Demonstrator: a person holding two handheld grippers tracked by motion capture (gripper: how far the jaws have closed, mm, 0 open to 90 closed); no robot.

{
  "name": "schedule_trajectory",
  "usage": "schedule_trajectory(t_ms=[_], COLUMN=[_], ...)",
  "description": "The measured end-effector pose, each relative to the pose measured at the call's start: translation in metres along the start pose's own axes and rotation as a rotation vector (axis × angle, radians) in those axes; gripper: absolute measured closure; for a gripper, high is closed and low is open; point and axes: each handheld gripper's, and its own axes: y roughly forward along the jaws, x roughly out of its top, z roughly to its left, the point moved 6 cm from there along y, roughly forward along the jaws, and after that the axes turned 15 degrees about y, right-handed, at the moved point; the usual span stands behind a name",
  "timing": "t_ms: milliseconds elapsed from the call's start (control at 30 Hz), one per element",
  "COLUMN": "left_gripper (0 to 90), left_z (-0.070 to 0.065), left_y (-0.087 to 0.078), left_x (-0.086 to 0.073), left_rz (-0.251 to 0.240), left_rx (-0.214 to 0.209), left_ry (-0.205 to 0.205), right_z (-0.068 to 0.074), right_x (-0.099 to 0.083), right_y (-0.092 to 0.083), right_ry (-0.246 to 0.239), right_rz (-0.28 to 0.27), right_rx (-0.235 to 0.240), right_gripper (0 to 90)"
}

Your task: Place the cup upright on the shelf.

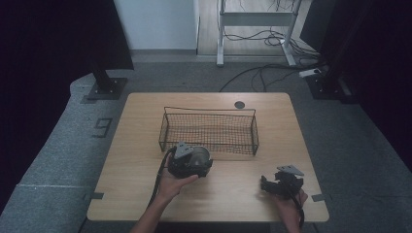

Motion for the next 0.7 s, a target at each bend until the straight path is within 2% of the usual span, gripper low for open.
schedule_trajectory(t_ms=[700], left_gripper=[14.5], left_z=[0.018], left_y=[-0.002], left_x=[0.011], left_rz=[0.007], left_rx=[0.039], left_ry=[0.015], right_z=[0.0], right_x=[0.0], right_y=[0.0], right_ry=[0.0], right_rz=[0.0], right_rx=[0.0], right_gripper=[1.8])
